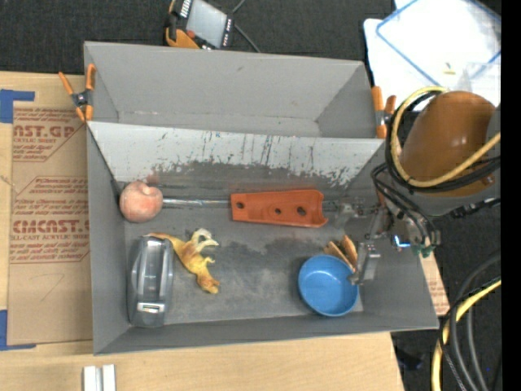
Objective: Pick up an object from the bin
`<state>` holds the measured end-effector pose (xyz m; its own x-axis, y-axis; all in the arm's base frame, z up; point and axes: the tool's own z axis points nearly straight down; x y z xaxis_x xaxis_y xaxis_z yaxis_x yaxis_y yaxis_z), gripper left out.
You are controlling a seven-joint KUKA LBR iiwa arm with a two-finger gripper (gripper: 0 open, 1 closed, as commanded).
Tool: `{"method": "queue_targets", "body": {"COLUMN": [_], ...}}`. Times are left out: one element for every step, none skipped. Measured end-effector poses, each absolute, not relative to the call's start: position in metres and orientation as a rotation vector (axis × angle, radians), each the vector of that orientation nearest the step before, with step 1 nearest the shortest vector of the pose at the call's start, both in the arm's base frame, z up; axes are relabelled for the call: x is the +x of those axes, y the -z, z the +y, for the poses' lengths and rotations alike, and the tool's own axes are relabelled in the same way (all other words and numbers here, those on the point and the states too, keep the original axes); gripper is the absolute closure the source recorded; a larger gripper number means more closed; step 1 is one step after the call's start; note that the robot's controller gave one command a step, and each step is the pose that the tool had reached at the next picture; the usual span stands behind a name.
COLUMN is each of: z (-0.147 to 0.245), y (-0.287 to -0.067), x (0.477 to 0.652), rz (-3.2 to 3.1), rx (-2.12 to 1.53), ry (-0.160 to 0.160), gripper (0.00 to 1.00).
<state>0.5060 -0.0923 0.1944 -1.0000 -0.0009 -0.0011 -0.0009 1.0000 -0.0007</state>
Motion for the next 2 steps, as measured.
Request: {"method": "queue_targets", "body": {"z": [-0.092,-0.079], "y": [-0.194,-0.289], "x": [0.506,0.493], "rz": [3.14,3.129], "rx": [-0.001,0.086], "ry": [0.001,0.002], "gripper": [0.0,0.0]}}
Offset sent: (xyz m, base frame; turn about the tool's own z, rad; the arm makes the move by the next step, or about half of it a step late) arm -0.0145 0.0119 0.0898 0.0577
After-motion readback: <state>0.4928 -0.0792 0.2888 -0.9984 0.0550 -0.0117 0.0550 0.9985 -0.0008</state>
